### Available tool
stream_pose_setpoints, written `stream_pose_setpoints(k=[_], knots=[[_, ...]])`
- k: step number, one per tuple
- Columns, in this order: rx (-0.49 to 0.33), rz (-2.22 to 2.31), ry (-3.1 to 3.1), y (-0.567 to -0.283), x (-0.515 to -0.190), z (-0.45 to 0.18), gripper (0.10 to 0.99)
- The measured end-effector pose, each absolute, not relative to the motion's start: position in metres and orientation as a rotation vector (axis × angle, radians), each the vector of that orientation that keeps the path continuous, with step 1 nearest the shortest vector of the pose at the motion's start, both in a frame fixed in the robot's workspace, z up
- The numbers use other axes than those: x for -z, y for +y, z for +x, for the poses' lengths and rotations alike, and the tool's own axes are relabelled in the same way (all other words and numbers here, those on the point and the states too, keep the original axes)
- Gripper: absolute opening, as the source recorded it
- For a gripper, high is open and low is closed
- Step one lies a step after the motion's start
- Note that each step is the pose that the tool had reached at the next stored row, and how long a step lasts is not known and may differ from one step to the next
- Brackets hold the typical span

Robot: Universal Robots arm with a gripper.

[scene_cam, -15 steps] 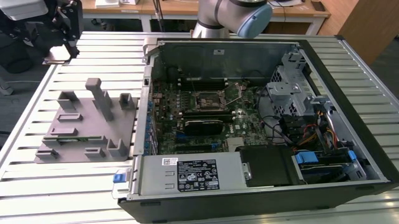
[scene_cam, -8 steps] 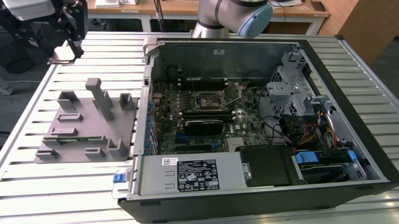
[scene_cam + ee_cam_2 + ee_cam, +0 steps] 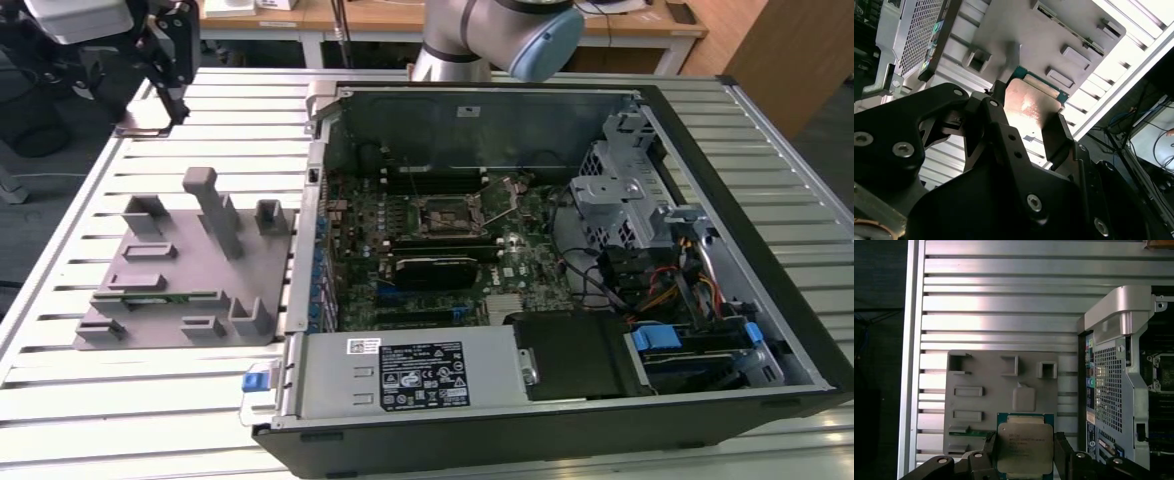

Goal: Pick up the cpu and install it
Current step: 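Pick up the cpu and move it towards the insertion slot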

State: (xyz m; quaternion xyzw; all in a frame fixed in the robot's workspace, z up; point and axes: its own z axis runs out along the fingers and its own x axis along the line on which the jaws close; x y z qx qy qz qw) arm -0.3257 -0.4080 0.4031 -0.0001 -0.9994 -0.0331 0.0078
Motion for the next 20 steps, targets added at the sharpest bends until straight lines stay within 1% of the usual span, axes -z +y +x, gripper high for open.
stream_pose_setpoints(k=[20], knots=[[0.103, 0.000, -3.124, -0.408, -0.403, -0.303, 0.541]])
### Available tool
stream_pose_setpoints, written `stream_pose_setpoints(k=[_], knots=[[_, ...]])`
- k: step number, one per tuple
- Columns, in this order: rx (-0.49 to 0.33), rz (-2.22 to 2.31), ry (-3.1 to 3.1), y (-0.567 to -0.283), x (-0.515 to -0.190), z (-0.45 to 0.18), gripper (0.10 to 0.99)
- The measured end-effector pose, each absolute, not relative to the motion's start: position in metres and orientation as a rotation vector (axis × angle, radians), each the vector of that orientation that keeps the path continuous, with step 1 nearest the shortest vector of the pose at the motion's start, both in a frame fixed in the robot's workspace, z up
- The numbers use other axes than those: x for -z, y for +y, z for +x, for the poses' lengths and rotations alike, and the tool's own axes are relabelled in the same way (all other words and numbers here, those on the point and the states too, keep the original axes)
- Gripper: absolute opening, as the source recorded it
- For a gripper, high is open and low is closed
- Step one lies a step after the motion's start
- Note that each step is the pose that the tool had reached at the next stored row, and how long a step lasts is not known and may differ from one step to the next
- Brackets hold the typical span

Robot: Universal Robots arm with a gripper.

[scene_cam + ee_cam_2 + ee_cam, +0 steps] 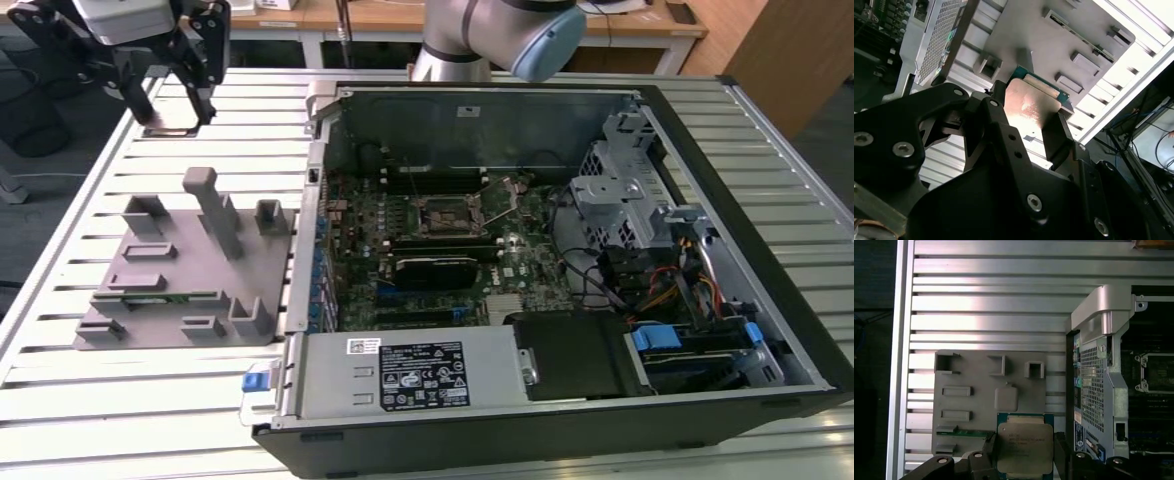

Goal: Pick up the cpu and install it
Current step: 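Pick up the cpu and move it towards the insertion slot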

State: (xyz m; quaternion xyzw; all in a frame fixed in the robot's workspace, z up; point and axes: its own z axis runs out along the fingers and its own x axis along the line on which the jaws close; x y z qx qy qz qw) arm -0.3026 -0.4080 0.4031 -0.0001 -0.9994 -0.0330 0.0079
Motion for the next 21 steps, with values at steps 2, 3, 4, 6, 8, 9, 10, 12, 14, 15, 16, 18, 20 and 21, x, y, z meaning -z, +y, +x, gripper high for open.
stream_pose_setpoints(k=[2, 3, 4, 6, 8, 9, 10, 12, 14, 15, 16, 18, 20, 21], knots=[[0.103, 0.000, -3.124, -0.408, -0.403, -0.300, 0.541], [0.103, 0.000, -3.124, -0.408, -0.403, -0.299, 0.541], [0.103, 0.000, -3.124, -0.408, -0.403, -0.298, 0.541], [0.103, 0.000, -3.124, -0.408, -0.403, -0.296, 0.541], [0.103, 0.000, -3.124, -0.408, -0.403, -0.294, 0.541], [0.103, 0.000, -3.124, -0.408, -0.403, -0.293, 0.541], [0.103, 0.000, -3.124, -0.408, -0.403, -0.292, 0.541], [0.103, 0.000, -3.124, -0.408, -0.403, -0.290, 0.541], [0.103, 0.000, -3.124, -0.408, -0.403, -0.288, 0.541], [0.103, 0.000, -3.124, -0.408, -0.403, -0.287, 0.541], [0.103, 0.000, -3.124, -0.408, -0.403, -0.286, 0.541], [0.103, 0.000, -3.124, -0.408, -0.403, -0.283, 0.541], [0.103, 0.000, -3.124, -0.408, -0.403, -0.282, 0.541], [0.103, 0.000, -3.124, -0.408, -0.403, -0.281, 0.541]])
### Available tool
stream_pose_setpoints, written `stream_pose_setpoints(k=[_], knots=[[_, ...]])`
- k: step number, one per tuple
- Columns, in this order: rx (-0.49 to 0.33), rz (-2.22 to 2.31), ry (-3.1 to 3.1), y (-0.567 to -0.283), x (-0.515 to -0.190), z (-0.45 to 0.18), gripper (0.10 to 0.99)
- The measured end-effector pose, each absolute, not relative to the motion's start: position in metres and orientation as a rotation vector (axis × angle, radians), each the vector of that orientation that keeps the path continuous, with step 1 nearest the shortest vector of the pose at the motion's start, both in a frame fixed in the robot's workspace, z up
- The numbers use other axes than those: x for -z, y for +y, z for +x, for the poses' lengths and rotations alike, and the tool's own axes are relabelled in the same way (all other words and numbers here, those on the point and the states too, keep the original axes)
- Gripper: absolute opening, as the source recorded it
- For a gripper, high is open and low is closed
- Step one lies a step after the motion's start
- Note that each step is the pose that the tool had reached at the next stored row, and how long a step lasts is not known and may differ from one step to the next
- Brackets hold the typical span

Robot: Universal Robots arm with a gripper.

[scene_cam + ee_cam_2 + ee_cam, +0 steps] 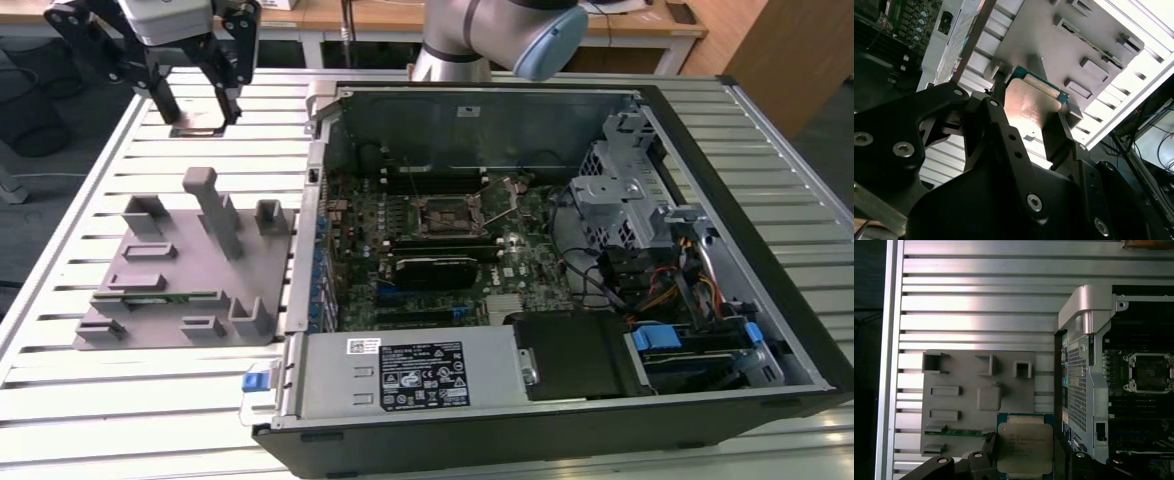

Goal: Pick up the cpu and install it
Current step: 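Pick up the cpu and move it towards the insertion slot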

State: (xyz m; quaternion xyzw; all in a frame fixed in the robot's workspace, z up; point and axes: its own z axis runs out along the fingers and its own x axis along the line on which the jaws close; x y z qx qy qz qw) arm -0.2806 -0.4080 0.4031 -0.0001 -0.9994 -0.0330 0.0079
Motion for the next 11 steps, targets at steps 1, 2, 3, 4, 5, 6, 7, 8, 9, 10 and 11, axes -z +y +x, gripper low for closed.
stream_pose_setpoints(k=[1, 2, 3, 4, 5, 6, 7, 8, 9, 10, 11], knots=[[0.103, 0.000, -3.124, -0.4080, -0.4031, -0.2796, 0.541], [0.103, 0.000, -3.124, -0.4080, -0.4031, -0.2787, 0.541], [0.103, 0.000, -3.124, -0.4080, -0.4031, -0.2779, 0.541], [0.103, 0.000, -3.124, -0.4080, -0.4031, -0.2770, 0.541], [0.103, 0.000, -3.124, -0.4080, -0.4031, -0.2761, 0.541], [0.103, 0.000, -3.124, -0.4080, -0.4031, -0.2752, 0.541], [0.103, 0.000, -3.124, -0.4080, -0.4031, -0.2743, 0.541], [0.103, 0.000, -3.124, -0.4080, -0.4031, -0.2733, 0.541], [0.103, 0.000, -3.124, -0.4080, -0.4031, -0.2723, 0.541], [0.103, 0.000, -3.124, -0.4080, -0.4031, -0.2713, 0.541], [0.103, 0.000, -3.124, -0.4080, -0.4031, -0.2703, 0.541]])
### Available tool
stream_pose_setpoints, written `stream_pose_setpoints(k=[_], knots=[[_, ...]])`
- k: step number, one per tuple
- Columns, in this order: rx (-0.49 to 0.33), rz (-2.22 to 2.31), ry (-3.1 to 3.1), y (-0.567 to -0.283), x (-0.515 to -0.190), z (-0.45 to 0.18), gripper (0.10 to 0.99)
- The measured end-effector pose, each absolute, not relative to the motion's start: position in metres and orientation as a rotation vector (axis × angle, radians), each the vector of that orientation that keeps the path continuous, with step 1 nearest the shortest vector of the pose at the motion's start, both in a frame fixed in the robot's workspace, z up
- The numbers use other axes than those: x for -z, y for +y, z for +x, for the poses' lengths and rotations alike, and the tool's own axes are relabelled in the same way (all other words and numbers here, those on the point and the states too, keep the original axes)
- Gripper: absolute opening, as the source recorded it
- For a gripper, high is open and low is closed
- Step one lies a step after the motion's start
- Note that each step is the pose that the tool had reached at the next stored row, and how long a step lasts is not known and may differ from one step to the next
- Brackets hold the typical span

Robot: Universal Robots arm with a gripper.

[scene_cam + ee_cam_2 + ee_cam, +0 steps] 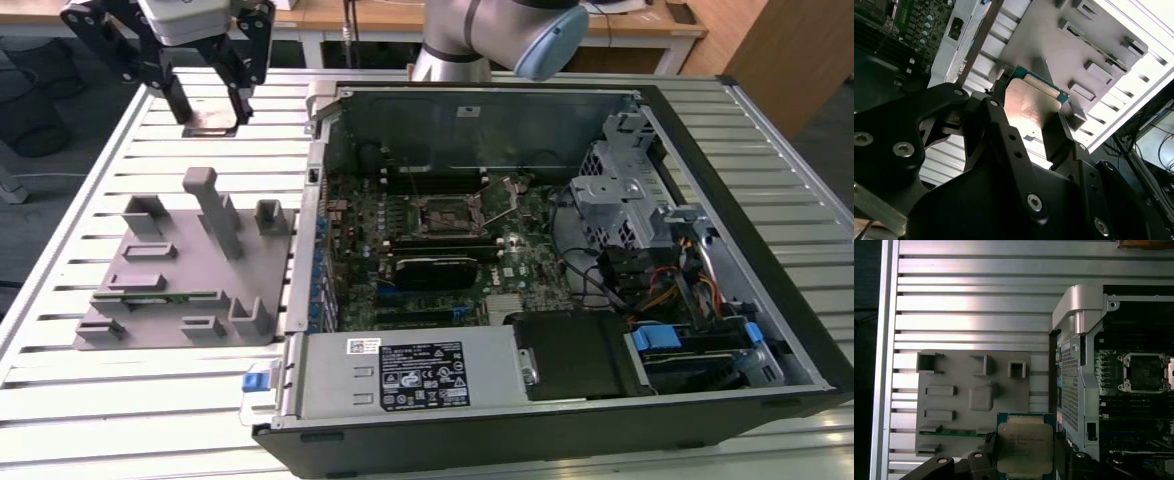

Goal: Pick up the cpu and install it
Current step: 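Pick up the cpu and move it towards the insertion slot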

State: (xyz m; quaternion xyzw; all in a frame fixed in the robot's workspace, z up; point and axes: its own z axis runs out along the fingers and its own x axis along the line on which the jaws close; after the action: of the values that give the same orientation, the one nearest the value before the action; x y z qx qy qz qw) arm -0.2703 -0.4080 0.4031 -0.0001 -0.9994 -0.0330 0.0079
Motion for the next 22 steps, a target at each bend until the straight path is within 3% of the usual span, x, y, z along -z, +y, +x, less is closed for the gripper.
stream_pose_setpoints(k=[22], knots=[[0.103, 0.000, -3.124, -0.408, -0.403, -0.239, 0.541]])
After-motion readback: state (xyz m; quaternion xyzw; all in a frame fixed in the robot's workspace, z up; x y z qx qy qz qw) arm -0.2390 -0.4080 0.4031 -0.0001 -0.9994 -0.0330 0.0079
